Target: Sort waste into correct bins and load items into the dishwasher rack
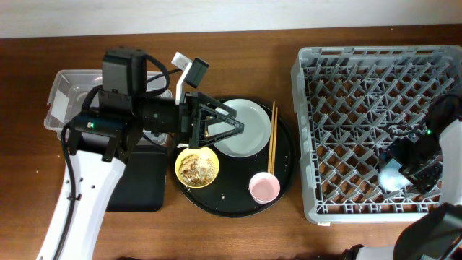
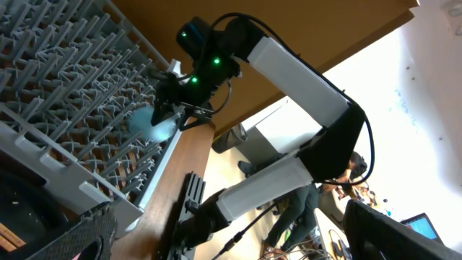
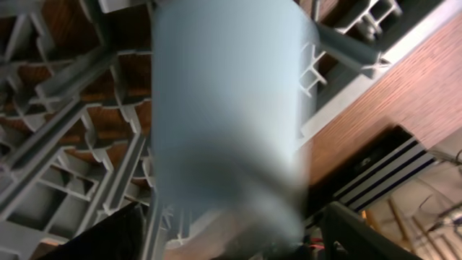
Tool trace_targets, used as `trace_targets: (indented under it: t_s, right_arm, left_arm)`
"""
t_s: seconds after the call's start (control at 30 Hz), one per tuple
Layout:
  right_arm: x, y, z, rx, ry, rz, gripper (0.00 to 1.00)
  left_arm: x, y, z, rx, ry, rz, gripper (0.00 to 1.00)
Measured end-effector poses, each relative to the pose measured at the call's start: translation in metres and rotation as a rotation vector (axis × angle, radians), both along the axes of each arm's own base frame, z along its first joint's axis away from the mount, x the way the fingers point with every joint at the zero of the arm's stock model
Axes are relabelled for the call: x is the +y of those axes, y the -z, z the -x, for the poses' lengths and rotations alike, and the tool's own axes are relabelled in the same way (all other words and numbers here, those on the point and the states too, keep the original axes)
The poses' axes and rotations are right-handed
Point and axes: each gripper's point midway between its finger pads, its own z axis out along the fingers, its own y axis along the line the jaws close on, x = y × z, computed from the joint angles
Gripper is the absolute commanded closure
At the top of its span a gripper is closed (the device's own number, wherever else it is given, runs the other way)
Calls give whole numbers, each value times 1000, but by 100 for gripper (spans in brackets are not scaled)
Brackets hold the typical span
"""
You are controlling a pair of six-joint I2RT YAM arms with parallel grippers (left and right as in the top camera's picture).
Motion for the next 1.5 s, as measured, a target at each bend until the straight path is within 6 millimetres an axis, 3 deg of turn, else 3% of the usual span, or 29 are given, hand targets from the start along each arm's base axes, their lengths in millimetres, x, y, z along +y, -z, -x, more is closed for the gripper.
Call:
trace_targets:
  t_s: [0.07,0.13,0.23,0.27,0.3,0.33,0.4,0.47,0.57,0.63,0.8,0.97,1.0,1.03,1.07,1.1,1.13,1.2,1.3,1.37,1.43,1.5]
  right_arm:
    - [1,1,-1,2,-17,-10,3]
    - [1,-14,-9,-39,-31,-14,7]
    - [17,-70,-33,-271,-115,-47,12]
    - [32,-106,-38,-414,-181,-30,12]
    - [63,-145,-33,-567,-292,-3,12]
    - [83,-163,-24,-642,-363,0,12]
    - [113,-187,-5,-748,-475,16,12]
    - [116,-201,14,-803,-462,77,12]
    - [114,-199,24,-779,-439,92,12]
    - [116,-186,35,-695,-460,57,12]
    - [118,-160,40,-600,-478,12,11]
    - [119,-145,40,-559,-481,-10,7]
    - [119,-145,40,-560,-484,-10,7]
    - [119,-145,40,-561,-493,-9,7]
    - [119,-145,40,-561,-496,-8,7]
    - [119,-145,40,-561,-498,-8,6]
    - [119,-145,40,-561,-499,-8,6]
    - [119,-145,40,-561,-501,-7,5]
    - [119,-144,40,-560,-501,-8,6]
    - [133,-148,37,-609,-594,-73,8]
    - [182,-172,29,-820,-822,-310,8]
    - [216,-205,24,-1051,-976,-479,4]
  left_arm:
    - [0,0,0,0,0,0,0]
    - [0,0,0,2,0,0,0]
    - [0,4,-4,4,-25,-23,0]
    - [-1,10,-7,10,-50,-50,0]
    - [-3,19,-9,19,-81,-96,0]
    - [-7,32,-8,30,-113,-166,0]
    - [-5,71,1,65,-213,-406,0]
    - [-3,107,11,-2,-277,-660,0]
    - [-21,163,33,-61,-246,-923,2]
    - [-22,197,33,-12,-268,-1048,2]
    - [-21,208,25,-6,-327,-1079,16]
    - [-47,282,30,21,-237,-1169,40]
    - [-47,292,31,26,-228,-1194,53]
    - [-48,304,31,32,-217,-1227,79]
    - [-48,313,29,37,-217,-1246,91]
    - [-48,318,28,41,-217,-1252,99]
    - [-48,323,29,45,-209,-1264,99]
    - [-35,319,34,84,-194,-1317,99]
    - [-25,260,6,148,-276,-1221,99]
    - [-28,171,-25,110,-318,-849,100]
    - [-36,96,-22,40,-193,-493,100]
    - [-41,53,-7,22,-38,-253,99]
